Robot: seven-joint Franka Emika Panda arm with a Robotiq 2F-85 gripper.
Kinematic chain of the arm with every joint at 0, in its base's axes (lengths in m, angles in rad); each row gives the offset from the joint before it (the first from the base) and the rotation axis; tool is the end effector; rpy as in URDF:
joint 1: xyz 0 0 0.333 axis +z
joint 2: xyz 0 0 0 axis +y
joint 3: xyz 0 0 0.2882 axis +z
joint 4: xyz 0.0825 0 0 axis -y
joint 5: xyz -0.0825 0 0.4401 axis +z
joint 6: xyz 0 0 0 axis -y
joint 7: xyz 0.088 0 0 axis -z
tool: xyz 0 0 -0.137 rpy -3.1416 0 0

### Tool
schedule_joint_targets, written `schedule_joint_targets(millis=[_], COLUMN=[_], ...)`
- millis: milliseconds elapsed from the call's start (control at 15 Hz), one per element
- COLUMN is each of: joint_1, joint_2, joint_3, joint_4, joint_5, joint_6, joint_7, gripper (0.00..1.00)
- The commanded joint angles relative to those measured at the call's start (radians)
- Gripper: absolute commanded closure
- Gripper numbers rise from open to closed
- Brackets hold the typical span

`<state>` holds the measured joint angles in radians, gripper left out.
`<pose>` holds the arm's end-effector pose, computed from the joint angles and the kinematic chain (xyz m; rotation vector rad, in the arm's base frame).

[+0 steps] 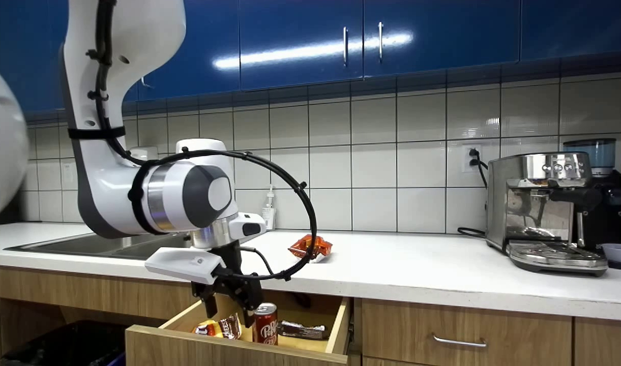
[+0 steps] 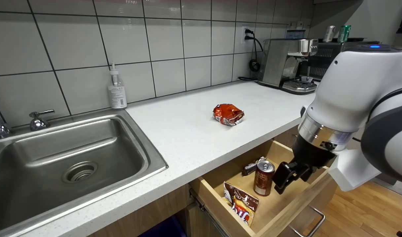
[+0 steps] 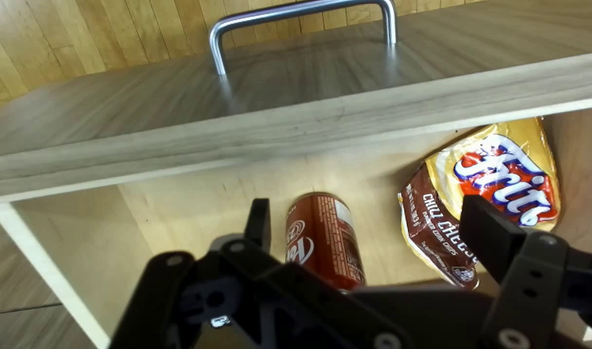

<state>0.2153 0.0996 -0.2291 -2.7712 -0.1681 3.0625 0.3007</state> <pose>0.4201 0.0021 0.0924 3.0945 -0.2246 0.3069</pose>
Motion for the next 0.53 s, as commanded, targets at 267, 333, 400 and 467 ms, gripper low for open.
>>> schedule_joint_targets(millis=[267, 333, 400, 467], joint_1=[-0.146, -0.154, -0.159, -0.164], joint_2=[-0.081, -0.090, -0.081, -0.080], joint_3=[0.152, 0.158, 0.160, 0.161], joint_4=[-0.013, -0.021, -0.007, -0.001], joint_5=[0.188, 0.205, 0.210, 0.219], joint_6=[-0.106, -0.118, -0.135, -0.149], joint_7=[-0.147, -0.155, -0.156, -0.156], gripper=[0.00, 0.00, 0.00, 0.00])
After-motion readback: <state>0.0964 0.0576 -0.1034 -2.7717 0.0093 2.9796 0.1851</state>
